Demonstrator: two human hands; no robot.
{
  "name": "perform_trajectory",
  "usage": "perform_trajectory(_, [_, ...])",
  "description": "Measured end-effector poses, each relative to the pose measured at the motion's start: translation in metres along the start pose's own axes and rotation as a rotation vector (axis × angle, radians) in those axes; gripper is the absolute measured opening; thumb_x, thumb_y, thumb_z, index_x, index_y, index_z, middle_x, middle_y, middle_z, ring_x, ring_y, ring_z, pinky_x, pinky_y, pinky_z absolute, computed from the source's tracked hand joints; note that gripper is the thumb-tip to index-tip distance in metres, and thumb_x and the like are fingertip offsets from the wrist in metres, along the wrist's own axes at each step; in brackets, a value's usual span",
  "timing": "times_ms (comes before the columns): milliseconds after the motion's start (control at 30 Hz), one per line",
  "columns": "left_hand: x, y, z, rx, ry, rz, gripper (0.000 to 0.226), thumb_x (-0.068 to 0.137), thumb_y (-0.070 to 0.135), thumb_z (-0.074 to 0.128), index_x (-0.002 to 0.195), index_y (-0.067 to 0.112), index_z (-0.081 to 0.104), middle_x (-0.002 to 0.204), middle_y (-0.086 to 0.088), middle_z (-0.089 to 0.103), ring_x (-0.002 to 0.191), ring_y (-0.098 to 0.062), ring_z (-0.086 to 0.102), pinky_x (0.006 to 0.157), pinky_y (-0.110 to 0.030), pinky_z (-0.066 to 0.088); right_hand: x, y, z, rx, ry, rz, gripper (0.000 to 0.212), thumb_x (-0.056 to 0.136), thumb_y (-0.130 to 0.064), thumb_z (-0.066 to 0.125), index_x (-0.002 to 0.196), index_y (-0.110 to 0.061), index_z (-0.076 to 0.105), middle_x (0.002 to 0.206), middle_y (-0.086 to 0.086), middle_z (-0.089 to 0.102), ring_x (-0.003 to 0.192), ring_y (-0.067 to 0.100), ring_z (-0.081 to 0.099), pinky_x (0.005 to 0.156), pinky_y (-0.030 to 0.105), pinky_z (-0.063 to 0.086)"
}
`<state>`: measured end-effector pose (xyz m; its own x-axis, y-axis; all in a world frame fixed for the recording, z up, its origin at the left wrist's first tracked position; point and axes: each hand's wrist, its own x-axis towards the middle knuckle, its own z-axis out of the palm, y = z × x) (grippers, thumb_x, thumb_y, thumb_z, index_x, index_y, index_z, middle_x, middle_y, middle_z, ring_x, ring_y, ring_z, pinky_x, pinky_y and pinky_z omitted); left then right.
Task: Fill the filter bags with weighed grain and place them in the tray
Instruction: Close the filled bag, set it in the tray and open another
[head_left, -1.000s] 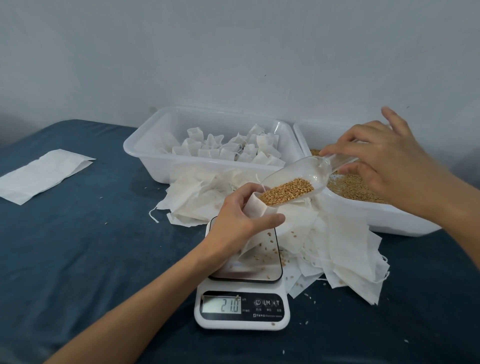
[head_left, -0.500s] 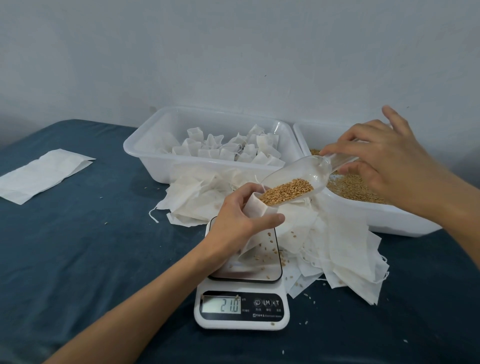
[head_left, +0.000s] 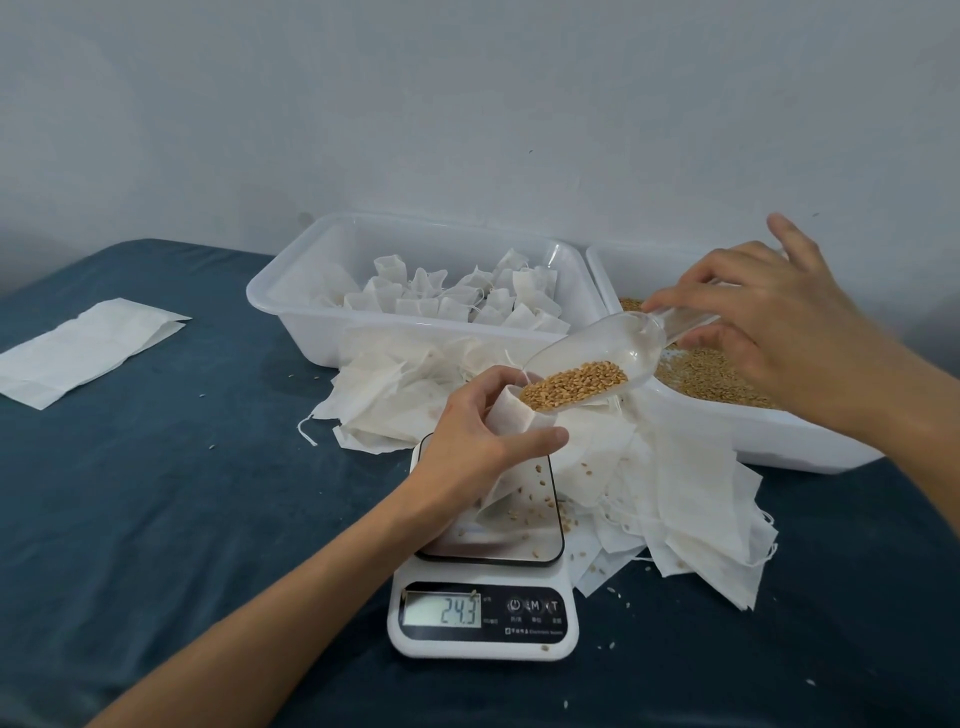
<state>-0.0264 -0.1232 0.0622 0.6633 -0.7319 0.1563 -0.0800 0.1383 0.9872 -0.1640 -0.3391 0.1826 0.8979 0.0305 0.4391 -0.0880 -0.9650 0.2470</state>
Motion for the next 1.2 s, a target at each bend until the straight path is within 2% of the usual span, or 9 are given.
perform_trajectory(67, [0.0, 0.0, 0.0, 0.006, -0.006, 0.003, 0.039, 0.068, 0.028, 0.088, 0.099, 0.041, 0.068, 0.113, 0.01, 0.073, 0.094, -0.011, 0.067, 0.089, -0.035, 0.058, -0.001, 0.001, 0.001, 0.004, -0.012, 0.01, 0.04, 0.084, -0.001, 0.074, 0.121, -0.017, 0.072, 0.103, 0.005, 0.063, 0.105, 0.035, 0.061, 0.12, 0.063, 0.013])
perform_trajectory(267, [-0.001, 0.001, 0.0, -0.021, -0.016, -0.015, 0.045, 0.069, 0.027, 0.087, 0.108, 0.03, 0.066, 0.115, -0.018, 0.07, 0.087, -0.02, 0.064, 0.083, -0.04, 0.056, -0.007, 0.006, 0.014, 0.128, -0.067, 0.068, 0.042, 0.088, -0.001, 0.071, 0.124, -0.021, 0.07, 0.103, 0.0, 0.061, 0.106, 0.029, 0.059, 0.121, 0.053, 0.009])
perform_trajectory(433, [0.0, 0.0, 0.0, -0.026, -0.019, -0.031, 0.045, 0.068, 0.028, 0.087, 0.107, 0.031, 0.066, 0.1, -0.011, 0.069, 0.082, -0.018, 0.062, 0.079, -0.038, 0.055, -0.015, 0.011, 0.027, 0.314, -0.112, 0.153, 0.035, 0.094, -0.004, 0.065, 0.122, -0.024, 0.066, 0.11, -0.006, 0.062, 0.113, 0.016, 0.053, 0.12, 0.04, 0.008])
perform_trajectory(633, [-0.001, 0.001, -0.002, -0.028, -0.016, -0.04, 0.045, 0.07, 0.025, 0.086, 0.109, 0.017, 0.065, 0.111, -0.011, 0.071, 0.089, -0.021, 0.066, 0.077, -0.042, 0.057, -0.023, 0.016, 0.045, 0.482, -0.112, 0.256, 0.027, 0.093, -0.006, 0.069, 0.116, -0.02, 0.068, 0.112, -0.005, 0.067, 0.102, 0.002, 0.051, 0.097, 0.031, 0.035])
perform_trajectory(733, [-0.001, 0.002, -0.001, -0.028, -0.026, -0.03, 0.045, 0.07, 0.024, 0.085, 0.109, 0.014, 0.065, 0.114, -0.001, 0.07, 0.09, -0.018, 0.066, 0.078, -0.034, 0.055, -0.032, 0.031, 0.055, 0.6, -0.117, 0.366, 0.026, 0.095, -0.011, 0.067, 0.113, -0.029, 0.064, 0.115, -0.016, 0.064, 0.109, -0.013, 0.055, 0.091, 0.006, 0.037])
perform_trajectory(800, [-0.001, 0.001, -0.001, -0.032, -0.023, -0.018, 0.046, 0.07, 0.024, 0.085, 0.11, 0.012, 0.065, 0.114, 0.0, 0.069, 0.091, -0.018, 0.066, 0.079, -0.034, 0.055, -0.037, 0.045, 0.065, 0.602, -0.102, 0.464, 0.025, 0.096, -0.012, 0.066, 0.114, -0.03, 0.061, 0.114, -0.021, 0.063, 0.106, -0.016, 0.054, 0.084, 0.0, 0.035])
perform_trajectory(967, [0.001, 0.0, -0.003, -0.036, -0.013, 0.009, 0.043, 0.072, 0.022, 0.088, 0.109, 0.014, 0.066, 0.107, -0.002, 0.071, 0.086, -0.018, 0.067, 0.075, -0.032, 0.057, -0.047, 0.081, 0.093, 0.416, -0.133, 0.858, 0.031, 0.097, -0.017, 0.068, 0.126, -0.009, 0.06, 0.121, 0.005, 0.066, 0.111, 0.023, 0.059, 0.09, 0.031, 0.042])
perform_trajectory(1100, [0.002, -0.003, -0.004, -0.031, -0.004, 0.035, 0.04, 0.074, 0.021, 0.089, 0.108, 0.017, 0.068, 0.108, -0.002, 0.071, 0.086, -0.019, 0.068, 0.073, -0.028, 0.058, -0.044, 0.099, 0.099, 0.251, -0.329, 1.052, 0.029, 0.094, -0.03, 0.072, 0.113, -0.009, 0.065, 0.106, 0.008, 0.066, 0.092, 0.027, 0.057, 0.078, 0.035, 0.044])
perform_trajectory(1200, [0.003, -0.005, -0.004, -0.042, 0.001, 0.045, 0.041, 0.071, 0.026, 0.086, 0.107, 0.019, 0.069, 0.106, 0.0, 0.072, 0.084, -0.017, 0.069, 0.07, -0.024, 0.056, -0.038, 0.103, 0.103, 0.182, -0.461, 1.067, 0.029, 0.09, -0.023, 0.076, 0.114, -0.009, 0.068, 0.113, 0.012, 0.068, 0.099, 0.031, 0.062, 0.083, 0.038, 0.05])
